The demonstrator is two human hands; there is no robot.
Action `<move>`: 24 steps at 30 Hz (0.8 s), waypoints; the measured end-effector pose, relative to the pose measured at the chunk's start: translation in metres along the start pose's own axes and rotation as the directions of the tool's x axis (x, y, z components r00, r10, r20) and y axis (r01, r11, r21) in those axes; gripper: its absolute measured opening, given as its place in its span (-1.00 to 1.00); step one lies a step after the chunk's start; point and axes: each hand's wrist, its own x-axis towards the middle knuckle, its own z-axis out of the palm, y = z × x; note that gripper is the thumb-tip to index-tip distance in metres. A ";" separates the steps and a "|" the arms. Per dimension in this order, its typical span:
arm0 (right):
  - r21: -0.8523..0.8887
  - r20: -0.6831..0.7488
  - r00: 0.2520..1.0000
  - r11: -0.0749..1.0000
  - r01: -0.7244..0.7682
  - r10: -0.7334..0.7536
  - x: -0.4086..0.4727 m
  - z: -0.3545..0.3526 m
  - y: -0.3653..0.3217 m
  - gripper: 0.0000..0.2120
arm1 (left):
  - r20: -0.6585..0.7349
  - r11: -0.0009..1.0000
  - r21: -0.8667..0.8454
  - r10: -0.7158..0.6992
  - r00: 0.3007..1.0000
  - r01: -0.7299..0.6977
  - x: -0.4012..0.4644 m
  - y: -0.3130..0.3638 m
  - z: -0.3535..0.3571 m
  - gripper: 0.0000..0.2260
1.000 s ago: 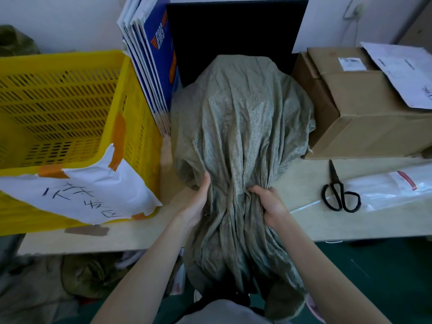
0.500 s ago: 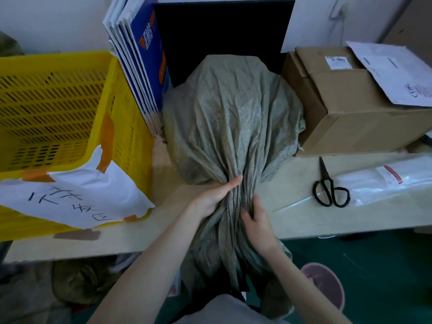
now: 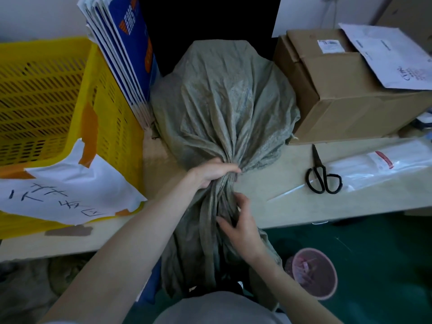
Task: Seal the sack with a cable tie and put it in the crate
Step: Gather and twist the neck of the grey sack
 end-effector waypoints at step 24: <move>0.414 0.132 0.967 0.874 -0.252 0.216 0.060 0.009 -0.011 -0.55 | 0.055 0.815 -0.579 0.005 0.998 0.027 -0.013 0.034 -0.028 -0.90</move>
